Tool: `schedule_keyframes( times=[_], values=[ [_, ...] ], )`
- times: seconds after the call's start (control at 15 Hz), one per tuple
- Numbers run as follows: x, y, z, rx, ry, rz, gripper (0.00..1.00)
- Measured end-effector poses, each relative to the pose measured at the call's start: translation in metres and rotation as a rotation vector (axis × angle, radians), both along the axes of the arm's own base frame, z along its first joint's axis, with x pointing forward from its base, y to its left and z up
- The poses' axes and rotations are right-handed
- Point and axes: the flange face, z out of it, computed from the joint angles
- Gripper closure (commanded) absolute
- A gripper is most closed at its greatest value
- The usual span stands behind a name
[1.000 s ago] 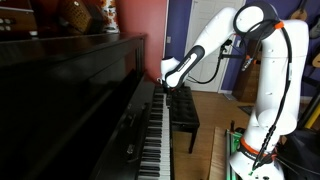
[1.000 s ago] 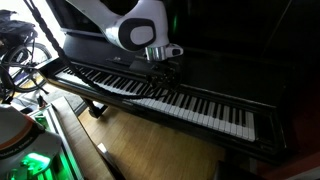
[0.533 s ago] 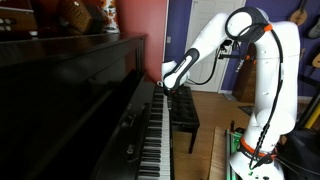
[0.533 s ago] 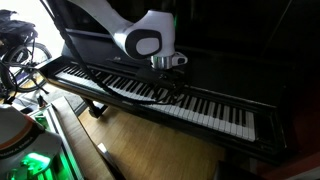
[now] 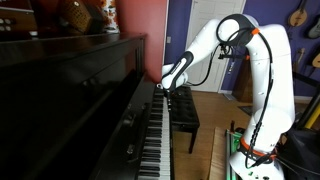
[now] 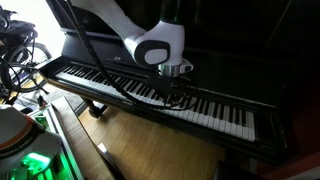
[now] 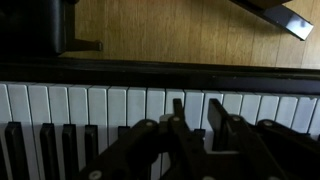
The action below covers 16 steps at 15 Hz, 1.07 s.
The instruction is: Press one white key on the right side of the piano
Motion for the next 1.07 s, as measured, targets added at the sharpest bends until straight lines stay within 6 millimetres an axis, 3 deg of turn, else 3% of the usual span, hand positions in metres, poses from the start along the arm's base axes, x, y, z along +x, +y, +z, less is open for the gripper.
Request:
schedule_keyframes(
  times=[1.07],
  values=[
    [0.025, -0.047, -0.032, 0.042, -0.028, 0.014, 1.00]
  ],
)
